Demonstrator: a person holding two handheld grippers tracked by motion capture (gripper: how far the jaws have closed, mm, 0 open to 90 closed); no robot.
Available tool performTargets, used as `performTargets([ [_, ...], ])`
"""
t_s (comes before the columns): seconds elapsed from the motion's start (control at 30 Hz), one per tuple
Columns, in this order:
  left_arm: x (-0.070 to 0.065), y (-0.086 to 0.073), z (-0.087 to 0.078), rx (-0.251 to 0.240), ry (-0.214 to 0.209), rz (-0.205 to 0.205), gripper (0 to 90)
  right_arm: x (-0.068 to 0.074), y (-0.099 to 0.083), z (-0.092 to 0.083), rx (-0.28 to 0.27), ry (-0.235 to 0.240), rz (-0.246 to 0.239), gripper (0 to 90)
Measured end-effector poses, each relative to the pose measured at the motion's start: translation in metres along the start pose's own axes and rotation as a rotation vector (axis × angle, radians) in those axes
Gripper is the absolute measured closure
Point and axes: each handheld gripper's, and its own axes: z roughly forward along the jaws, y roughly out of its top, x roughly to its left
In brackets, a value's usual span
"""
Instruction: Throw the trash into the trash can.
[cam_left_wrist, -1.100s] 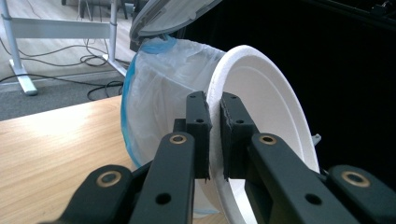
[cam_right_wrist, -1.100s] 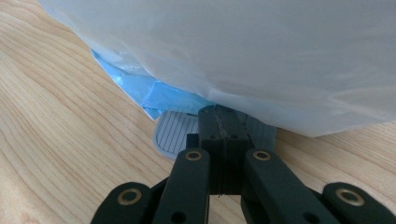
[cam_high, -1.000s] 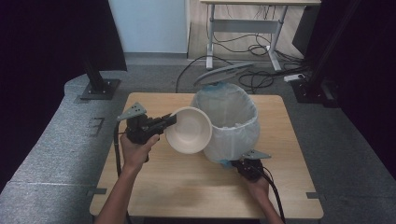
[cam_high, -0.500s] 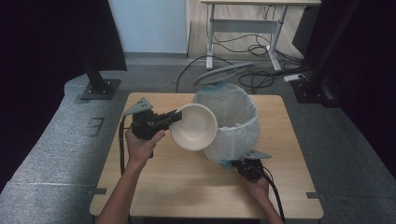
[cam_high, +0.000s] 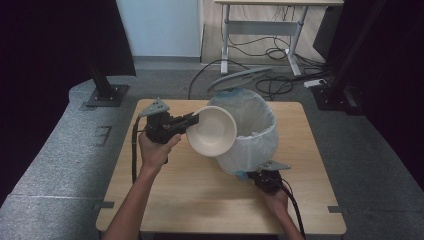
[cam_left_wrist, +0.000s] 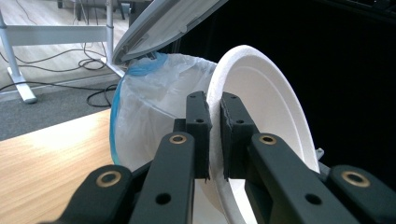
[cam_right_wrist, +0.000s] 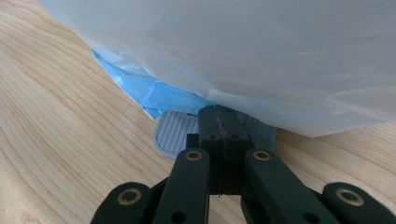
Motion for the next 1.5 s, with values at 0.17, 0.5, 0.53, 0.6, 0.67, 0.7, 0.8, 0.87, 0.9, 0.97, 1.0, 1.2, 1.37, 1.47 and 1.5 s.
performTargets([
  [0.17, -0.001, 0.003, 0.005, 0.0, -0.003, 0.004, 83.6, 0.0, 0.0, 0.0, 0.001, 0.001, 0.003, 89.1],
  [0.5, 0.001, 0.009, 0.019, 0.003, -0.013, -0.001, 83.6, -0.001, 0.0, 0.0, 0.0, 0.004, 0.006, 89.1],
  [0.53, 0.0, 0.01, 0.02, 0.001, -0.014, -0.004, 83.6, -0.001, 0.0, 0.0, 0.0, 0.005, 0.007, 89.1],
  [0.6, 0.001, 0.012, 0.022, 0.001, -0.016, -0.003, 83.6, -0.001, 0.0, 0.0, 0.001, 0.009, 0.01, 89.1],
  [0.67, 0.0, 0.015, 0.024, 0.001, -0.018, -0.002, 83.6, -0.001, 0.0, 0.0, 0.002, 0.011, 0.011, 89.1],
  [0.7, 0.0, 0.016, 0.025, 0.001, -0.019, -0.001, 83.6, -0.001, 0.0, 0.0, 0.002, 0.011, 0.01, 89.2],
  [0.8, -0.003, 0.02, 0.028, -0.005, -0.03, 0.0, 83.6, -0.001, 0.0, 0.0, 0.002, 0.01, 0.012, 89.1],
  [0.87, -0.005, 0.023, 0.029, -0.006, -0.032, 0.006, 83.6, -0.001, 0.0, 0.0, 0.002, 0.009, 0.01, 89.1],
  [0.9, -0.006, 0.024, 0.03, -0.007, -0.034, 0.007, 83.6, -0.001, 0.0, 0.0, 0.002, 0.009, 0.009, 89.1],
  [0.97, -0.008, 0.027, 0.032, -0.007, -0.035, 0.011, 83.6, -0.001, 0.0, 0.0, 0.001, 0.008, 0.008, 89.1],
  [1.0, -0.009, 0.027, 0.033, -0.006, -0.035, 0.011, 83.6, -0.001, 0.0, 0.0, 0.0, 0.008, 0.008, 89.2],
  [1.2, -0.011, 0.032, 0.039, -0.006, -0.038, 0.014, 83.6, -0.001, 0.0, 0.0, 0.001, 0.01, 0.009, 89.1],
  [1.37, -0.012, 0.039, 0.043, -0.009, -0.037, 0.017, 83.6, -0.001, 0.0, 0.0, 0.002, 0.009, 0.007, 89.1],
  [1.47, -0.015, 0.043, 0.044, -0.019, -0.041, 0.022, 83.6, -0.001, 0.0, 0.0, 0.002, 0.009, 0.008, 89.1],
  [1.5, -0.016, 0.043, 0.045, -0.019, -0.04, 0.027, 83.6, -0.001, 0.0, 0.0, 0.002, 0.009, 0.007, 89.1],
])
